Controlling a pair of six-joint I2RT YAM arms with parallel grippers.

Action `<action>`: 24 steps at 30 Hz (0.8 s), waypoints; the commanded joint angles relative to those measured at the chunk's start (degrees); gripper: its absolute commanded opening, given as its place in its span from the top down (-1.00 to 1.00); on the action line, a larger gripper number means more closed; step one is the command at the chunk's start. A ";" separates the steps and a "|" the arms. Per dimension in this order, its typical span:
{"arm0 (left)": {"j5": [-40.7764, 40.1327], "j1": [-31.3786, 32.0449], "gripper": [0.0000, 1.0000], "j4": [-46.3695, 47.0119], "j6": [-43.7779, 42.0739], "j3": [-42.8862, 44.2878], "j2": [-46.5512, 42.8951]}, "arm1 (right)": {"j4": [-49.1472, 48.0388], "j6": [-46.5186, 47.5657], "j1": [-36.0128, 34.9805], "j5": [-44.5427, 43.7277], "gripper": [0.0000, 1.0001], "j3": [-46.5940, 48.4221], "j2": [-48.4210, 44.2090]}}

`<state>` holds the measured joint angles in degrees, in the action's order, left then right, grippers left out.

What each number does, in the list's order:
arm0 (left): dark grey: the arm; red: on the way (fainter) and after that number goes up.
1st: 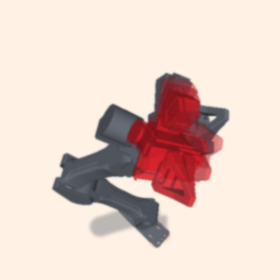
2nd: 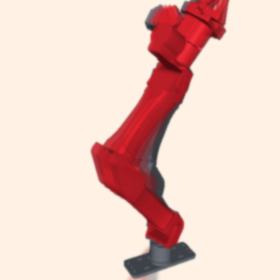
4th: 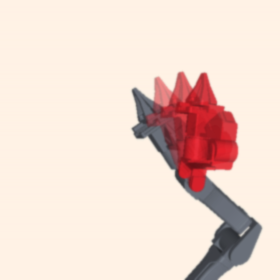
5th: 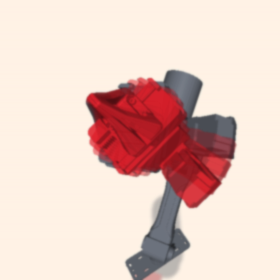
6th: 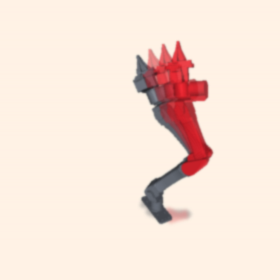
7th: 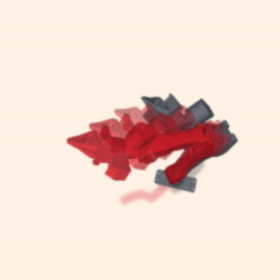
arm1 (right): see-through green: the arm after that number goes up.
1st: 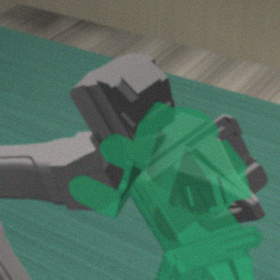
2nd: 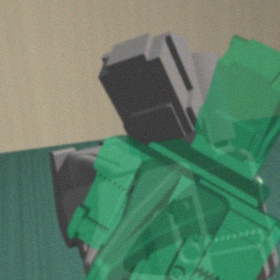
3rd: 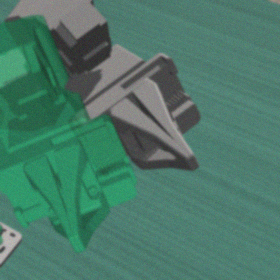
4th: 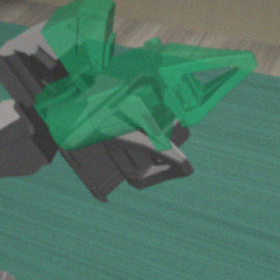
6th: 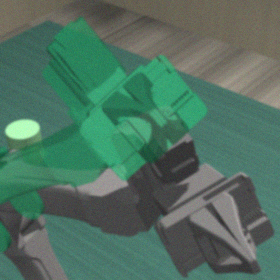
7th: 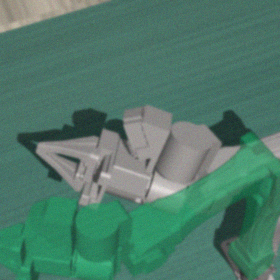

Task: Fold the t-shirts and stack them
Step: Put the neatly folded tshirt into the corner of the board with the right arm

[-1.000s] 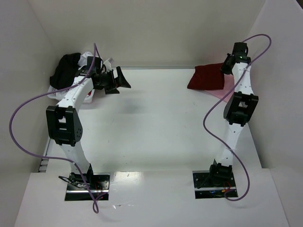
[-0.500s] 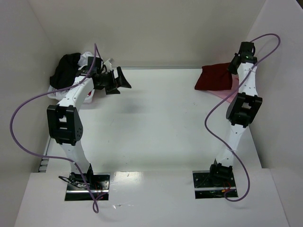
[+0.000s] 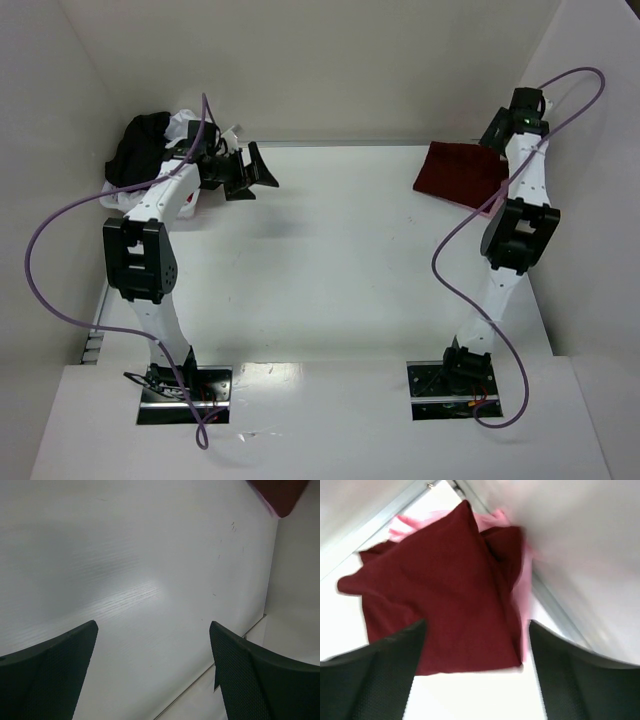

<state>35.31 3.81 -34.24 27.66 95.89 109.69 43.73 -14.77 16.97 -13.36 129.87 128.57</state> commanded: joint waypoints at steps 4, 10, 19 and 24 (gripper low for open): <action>1.87 -0.30 -1.00 1.46 0.64 2.81 0.26 | -5.23 1.94 -1.50 -8.17 -1.00 -6.55 -8.86; 1.68 -0.30 -1.00 1.46 0.64 3.06 -0.81 | -5.04 1.41 -5.61 -7.48 -1.00 -9.92 -12.28; -15.42 -0.30 -1.00 -0.21 -1.26 4.30 -9.41 | -12.91 -3.24 -10.38 -0.30 -1.00 -27.09 -27.22; -20.01 -0.30 -1.00 -1.53 -2.08 5.63 -12.74 | -18.38 -4.91 -10.38 3.09 -1.00 -38.64 -38.03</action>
<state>19.92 3.81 -35.53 26.98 98.88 101.40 31.82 -17.55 6.29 -12.57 95.20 96.89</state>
